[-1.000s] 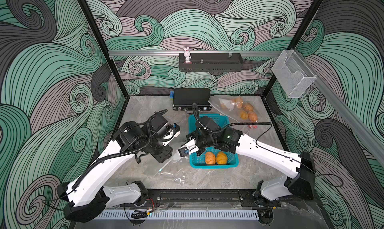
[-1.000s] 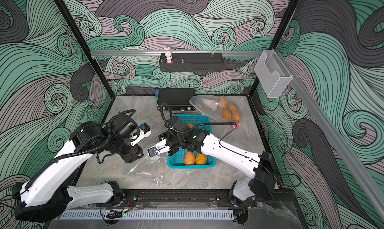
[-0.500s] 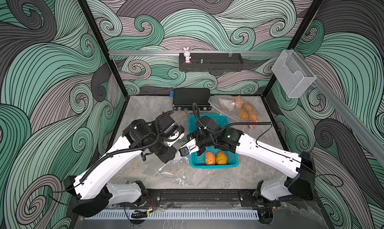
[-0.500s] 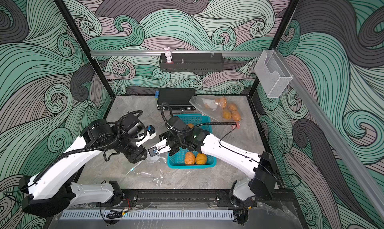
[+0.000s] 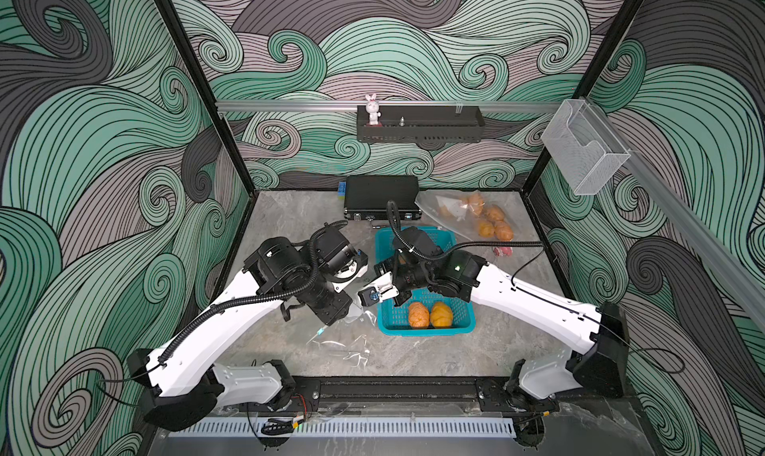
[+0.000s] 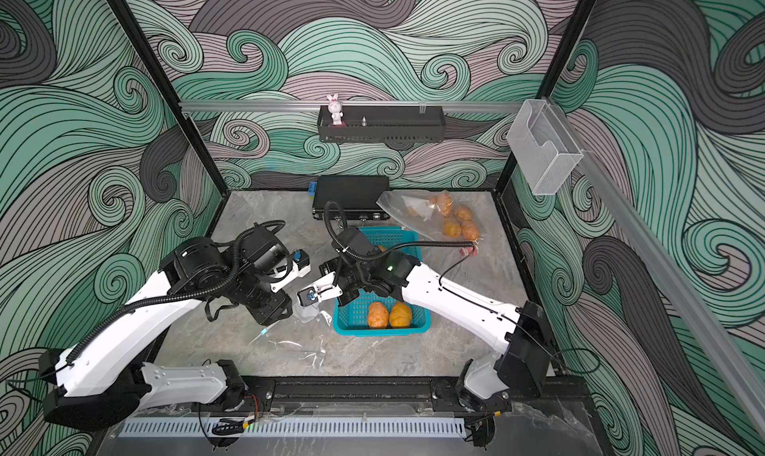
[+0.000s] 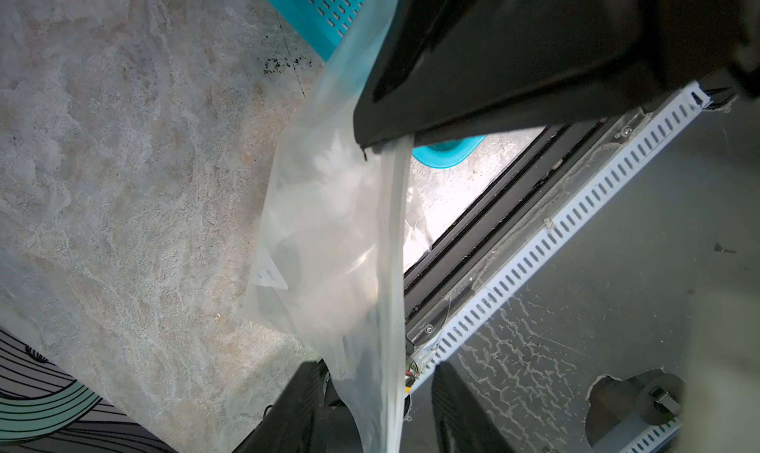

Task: Put the potatoes into a zipper bag and zip it
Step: Open the zipper of the food storage bag.

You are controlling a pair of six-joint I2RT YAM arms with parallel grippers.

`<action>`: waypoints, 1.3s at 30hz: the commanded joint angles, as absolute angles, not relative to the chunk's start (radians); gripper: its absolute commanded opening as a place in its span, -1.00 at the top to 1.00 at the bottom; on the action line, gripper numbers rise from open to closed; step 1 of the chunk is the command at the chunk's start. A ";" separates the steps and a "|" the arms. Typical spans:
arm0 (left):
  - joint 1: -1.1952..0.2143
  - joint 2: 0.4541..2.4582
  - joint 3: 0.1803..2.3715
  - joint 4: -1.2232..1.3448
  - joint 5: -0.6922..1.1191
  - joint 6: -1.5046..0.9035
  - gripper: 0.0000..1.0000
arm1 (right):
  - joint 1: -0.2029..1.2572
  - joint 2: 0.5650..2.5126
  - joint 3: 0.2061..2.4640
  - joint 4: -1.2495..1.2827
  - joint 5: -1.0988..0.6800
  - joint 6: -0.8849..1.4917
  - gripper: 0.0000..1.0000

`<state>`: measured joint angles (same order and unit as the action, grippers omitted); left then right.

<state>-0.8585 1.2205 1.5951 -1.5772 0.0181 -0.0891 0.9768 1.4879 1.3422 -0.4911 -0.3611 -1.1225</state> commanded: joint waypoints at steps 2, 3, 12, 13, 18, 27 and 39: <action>-0.864 1.198 1.625 -1.615 -0.011 -0.103 0.08 | 0.967 1.463 1.353 -0.507 -0.397 -1.121 1.00; -0.864 1.200 1.625 -1.615 -0.011 -0.103 0.08 | 0.966 1.460 1.351 -0.509 -0.398 -1.121 1.00; -0.864 1.226 1.649 -1.634 -0.049 -0.114 0.32 | 0.959 1.448 1.338 -0.509 -0.405 -1.120 1.00; -0.864 1.224 1.648 -1.634 -0.047 -0.115 0.33 | 0.958 1.448 1.336 -0.508 -0.405 -1.121 1.00; -0.865 1.216 1.638 -1.626 -0.015 -0.114 0.22 | 0.957 1.449 1.338 -0.508 -0.401 -1.120 1.00; -0.867 1.201 1.635 -1.623 -0.010 -0.109 0.04 | 0.948 1.479 1.351 -0.521 -0.391 -1.123 1.00; -0.868 1.229 1.632 -1.621 -0.021 -0.110 0.09 | 0.947 1.458 1.357 -0.528 -0.419 -1.117 1.00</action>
